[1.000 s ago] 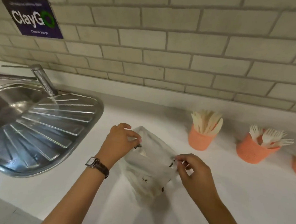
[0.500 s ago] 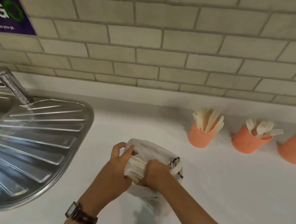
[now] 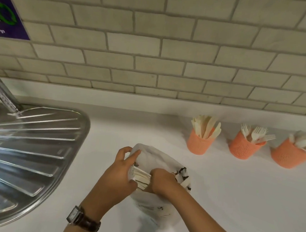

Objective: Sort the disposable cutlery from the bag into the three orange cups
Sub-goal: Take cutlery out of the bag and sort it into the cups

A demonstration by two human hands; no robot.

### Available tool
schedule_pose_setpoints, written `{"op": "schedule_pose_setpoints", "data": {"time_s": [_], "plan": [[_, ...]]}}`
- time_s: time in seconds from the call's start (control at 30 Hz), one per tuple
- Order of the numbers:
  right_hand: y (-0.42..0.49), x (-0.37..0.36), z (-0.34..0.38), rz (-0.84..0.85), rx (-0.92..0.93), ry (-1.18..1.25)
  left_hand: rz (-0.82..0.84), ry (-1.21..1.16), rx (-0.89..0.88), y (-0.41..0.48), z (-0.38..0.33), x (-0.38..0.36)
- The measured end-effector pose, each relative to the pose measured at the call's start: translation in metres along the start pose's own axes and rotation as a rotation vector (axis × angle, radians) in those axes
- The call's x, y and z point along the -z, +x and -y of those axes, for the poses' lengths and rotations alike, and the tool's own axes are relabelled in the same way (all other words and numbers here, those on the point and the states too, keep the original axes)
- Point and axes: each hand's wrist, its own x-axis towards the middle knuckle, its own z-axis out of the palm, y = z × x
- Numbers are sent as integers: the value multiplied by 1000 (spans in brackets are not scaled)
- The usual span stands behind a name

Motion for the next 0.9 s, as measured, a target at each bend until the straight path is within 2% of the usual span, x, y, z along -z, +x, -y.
{"op": "schedule_pose_setpoints", "data": {"time_s": [0.1,0.2,0.33,0.57,0.67,0.77,0.83,0.9], "plan": [[-7,5,-4,-34,76,82,7,50,37,0,1,6],[-20,15,-14,-61,131,271,23,103,81,-2,5,13],[-43,31,-23,-89,291,441,35,86,125,-3,7,18],[-60,48,-34,-196,410,708,-7,-167,113,10,12,17],[-73,63,-37,-274,471,1022,-43,-272,131,20,10,12],[-81,74,-47,-286,559,1574,-12,-327,109,28,0,0],[-90,79,-63,-290,604,1796,-18,-267,111,29,-11,-11],[-104,81,-85,-297,630,1901,-125,-114,146,31,-25,-22]]}}
